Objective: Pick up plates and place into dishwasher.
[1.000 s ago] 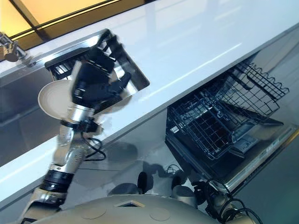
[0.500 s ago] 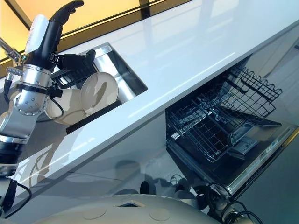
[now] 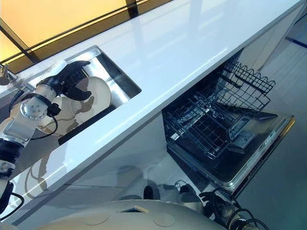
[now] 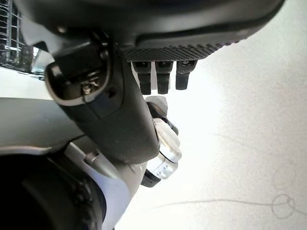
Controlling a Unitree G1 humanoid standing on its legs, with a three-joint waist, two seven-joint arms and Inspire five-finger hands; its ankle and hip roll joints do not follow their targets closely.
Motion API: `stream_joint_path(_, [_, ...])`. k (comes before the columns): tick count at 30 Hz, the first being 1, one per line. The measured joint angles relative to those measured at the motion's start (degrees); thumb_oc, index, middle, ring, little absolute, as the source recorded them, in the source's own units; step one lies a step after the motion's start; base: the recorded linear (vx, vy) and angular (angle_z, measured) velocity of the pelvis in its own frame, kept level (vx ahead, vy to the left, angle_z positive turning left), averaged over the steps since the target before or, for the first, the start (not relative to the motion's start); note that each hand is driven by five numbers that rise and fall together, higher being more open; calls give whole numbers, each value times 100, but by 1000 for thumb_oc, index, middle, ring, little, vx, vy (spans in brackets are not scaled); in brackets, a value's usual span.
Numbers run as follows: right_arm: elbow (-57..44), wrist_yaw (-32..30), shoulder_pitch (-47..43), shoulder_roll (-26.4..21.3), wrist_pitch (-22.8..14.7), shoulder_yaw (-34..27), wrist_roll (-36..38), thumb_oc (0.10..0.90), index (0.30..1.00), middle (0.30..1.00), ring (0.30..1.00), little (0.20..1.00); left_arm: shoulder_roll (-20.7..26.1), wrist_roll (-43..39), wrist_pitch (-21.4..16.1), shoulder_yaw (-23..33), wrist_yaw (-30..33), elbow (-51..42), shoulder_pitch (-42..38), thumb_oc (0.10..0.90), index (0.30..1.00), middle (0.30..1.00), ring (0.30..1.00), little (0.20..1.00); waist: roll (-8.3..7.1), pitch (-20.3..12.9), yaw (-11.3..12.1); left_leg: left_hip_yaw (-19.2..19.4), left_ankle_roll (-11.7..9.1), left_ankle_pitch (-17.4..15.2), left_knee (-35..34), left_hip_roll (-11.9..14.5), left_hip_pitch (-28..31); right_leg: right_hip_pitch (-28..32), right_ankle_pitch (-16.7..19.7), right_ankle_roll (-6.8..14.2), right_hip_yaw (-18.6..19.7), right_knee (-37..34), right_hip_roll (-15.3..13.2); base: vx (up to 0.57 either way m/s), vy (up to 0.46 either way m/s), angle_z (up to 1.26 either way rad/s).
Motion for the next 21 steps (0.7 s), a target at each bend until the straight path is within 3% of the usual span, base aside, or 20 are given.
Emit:
stream_joint_path(9, [-82,17,-237,-8,-24,46,-27,800,900,900,900,900,302,-238,96,0,-264,561,-621,800,900,900,900,900,-83,539,27,54,28,-2,3,-67,-63,-108,28,20,47,55,-13,20,62,-4])
stream_joint_path(16, [-92,69,-481,-72,-31,48,-26,800,900,900,900,900,351,-657,111,0,-211,756,-1007,800,900,900,900,900,-99,698,68,58,45,11,6,-74,-261,-344,21,31,58,145,-17,-44,14,0])
stream_joint_path(21, [-123,115,-638,-120,-45,47,-23,800,900,900,900,900,447,-1328,347,4,-1056,783,-1399,800,900,900,900,900,-149,899,162,49,51,-8,115,-83,-361,-409,19,33,59,199,-28,-41,-22,1])
